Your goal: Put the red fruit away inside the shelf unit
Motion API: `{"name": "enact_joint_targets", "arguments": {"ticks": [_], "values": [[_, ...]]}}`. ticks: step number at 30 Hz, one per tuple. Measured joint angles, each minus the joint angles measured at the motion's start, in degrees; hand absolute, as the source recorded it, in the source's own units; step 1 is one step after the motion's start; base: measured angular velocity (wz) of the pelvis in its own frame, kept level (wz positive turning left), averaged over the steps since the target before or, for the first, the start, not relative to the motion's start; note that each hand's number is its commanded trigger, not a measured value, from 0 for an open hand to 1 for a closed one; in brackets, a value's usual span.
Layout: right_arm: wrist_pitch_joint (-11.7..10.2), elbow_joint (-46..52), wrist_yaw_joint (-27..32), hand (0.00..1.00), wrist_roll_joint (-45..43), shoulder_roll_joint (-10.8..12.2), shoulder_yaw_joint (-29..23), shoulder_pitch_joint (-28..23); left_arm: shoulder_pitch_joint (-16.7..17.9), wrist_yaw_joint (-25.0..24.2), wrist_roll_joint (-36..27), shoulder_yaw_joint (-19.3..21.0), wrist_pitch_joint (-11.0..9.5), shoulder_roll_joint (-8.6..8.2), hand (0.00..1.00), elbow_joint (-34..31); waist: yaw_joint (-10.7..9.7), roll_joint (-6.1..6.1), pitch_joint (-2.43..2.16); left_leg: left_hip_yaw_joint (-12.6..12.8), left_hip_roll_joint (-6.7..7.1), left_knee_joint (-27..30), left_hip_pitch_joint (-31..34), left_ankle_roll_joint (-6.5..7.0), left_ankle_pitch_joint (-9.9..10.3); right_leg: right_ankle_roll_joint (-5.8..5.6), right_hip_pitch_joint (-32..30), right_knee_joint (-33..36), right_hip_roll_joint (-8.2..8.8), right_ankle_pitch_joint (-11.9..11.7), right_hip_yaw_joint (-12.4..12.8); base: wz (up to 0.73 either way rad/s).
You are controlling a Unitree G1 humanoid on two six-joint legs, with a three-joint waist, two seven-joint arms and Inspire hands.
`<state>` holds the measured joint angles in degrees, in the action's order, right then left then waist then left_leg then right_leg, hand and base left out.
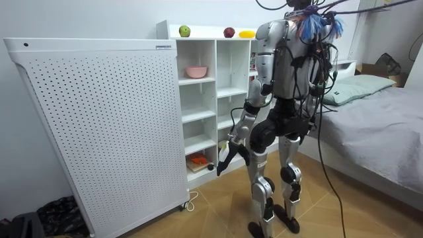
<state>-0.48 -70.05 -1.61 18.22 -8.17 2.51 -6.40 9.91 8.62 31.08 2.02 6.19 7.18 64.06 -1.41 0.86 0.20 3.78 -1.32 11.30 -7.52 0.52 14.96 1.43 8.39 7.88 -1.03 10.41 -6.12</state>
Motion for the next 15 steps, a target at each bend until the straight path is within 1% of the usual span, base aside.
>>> {"name": "enact_joint_targets", "arguments": {"ticks": [2, 4, 6, 7, 9, 11, 12, 13, 14, 15], "values": [[0.0, 0.9, 1.2, 0.0, 0.3, 0.0, -0.9, 0.0, 0.0, 0.1, -0.1, 0.1, -0.7, 0.0, 0.0, 0.0, 0.1, -0.42, 0.02, 0.0, 0.01, 0.0, -0.1, 0.0, 0.0, 0.0, 0.0, 0.0, -0.01, 0.0, 0.0, 0.0], [-0.1, 2.6, 2.5, 0.0, 0.5, -0.1, -2.4, 0.0, 0.0, 0.3, -0.1, 0.2, -1.5, 0.0, 0.0, 0.0, 0.1, -0.47, -0.01, 0.1, 0.01, 0.0, -0.2, 0.0, 0.0, 0.0, 0.0, 0.0, -0.04, 0.0, 0.1, 0.0], [-0.2, 5.6, 3.9, 0.0, 0.4, -0.1, -4.3, 0.0, 0.1, 1.1, -0.1, 0.3, -2.4, 0.0, 0.0, -0.1, -0.1, -0.42, 0.07, 0.2, 0.02, 0.0, -0.3, 0.0, 0.0, 0.0, 0.1, 0.0, 0.01, 0.0, 0.1, 0.0], [-0.2, 8.6, 4.7, 0.0, 0.2, 0.0, -5.6, 0.0, 1.0, 1.9, -0.1, 0.8, -3.0, 0.0, 0.0, -0.6, -0.3, -0.43, 0.12, 0.2, 0.04, 0.0, -0.7, -0.02, -0.1, -0.01, 0.4, -0.1, 0.07, 0.0, 0.1, 0.0], [-0.3, 13.6, 6.5, 0.0, 0.3, -0.1, -7.0, 0.1, 1.5, 2.6, -0.1, 1.3, -3.1, 0.19, 0.0, -1.9, -0.5, -0.01, 0.09, 0.2, 0.06, -0.1, -1.2, -0.02, -0.1, -0.04, 0.7, -0.2, 0.37, 0.1, 0.1, 0.0], [-1.2, 21.1, 8.9, 0.0, 0.3, -0.1, -7.8, 0.6, 1.7, 2.9, -0.1, 1.3, -3.6, 0.37, 0.0, -2.6, -0.5, 0.79, 0.26, 0.1, 0.09, 0.1, -1.3, -0.03, -0.1, -0.04, 0.6, -0.2, 0.39, 0.1, 0.1, 0.0], [-1.7, 22.6, 9.2, 0.0, 0.4, -0.1, -7.8, 0.8, 1.8, 3.0, -0.1, 1.3, -3.7, 0.39, 0.0, -2.7, -0.5, 0.95, 0.22, 0.1, 0.09, 0.0, -1.4, -0.03, -0.1, -0.04, 0.7, -0.2, 0.39, 0.1, 0.1, 0.0], [-2.1, 26.3, 10.3, 0.0, 0.2, -0.1, -7.8, 0.8, 1.8, 3.3, -0.1, 1.2, -4.0, 0.49, 0.0, -2.7, -0.2, 1.29, 0.16, 0.2, 0.08, -0.1, -1.8, -0.03, -0.1, -0.04, 0.9, -0.2, 0.35, 0.1, 0.2, 0.0], [-2.4, 29.9, 11.1, 0.0, -0.6, -0.1, -7.8, 0.8, 2.0, 3.5, -0.1, 1.2, -4.1, 0.56, 0.0, -2.7, 0.0, 1.49, 0.28, 0.3, 0.06, -0.2, -2.0, -0.03, -0.1, -0.04, 1.2, -0.2, 0.01, 0.1, 0.3, 0.0], [-2.5, 31.8, 11.6, 0.0, -1.2, -0.1, -7.8, 0.8, 2.1, 3.6, -0.1, 1.2, -4.1, 0.56, 0.0, -2.7, 0.1, 1.78, 0.27, 0.3, 0.06, -0.2, -2.1, -0.03, -0.1, -0.05, 1.4, -0.3, 0.02, 0.1, 0.3, 0.0]]}}
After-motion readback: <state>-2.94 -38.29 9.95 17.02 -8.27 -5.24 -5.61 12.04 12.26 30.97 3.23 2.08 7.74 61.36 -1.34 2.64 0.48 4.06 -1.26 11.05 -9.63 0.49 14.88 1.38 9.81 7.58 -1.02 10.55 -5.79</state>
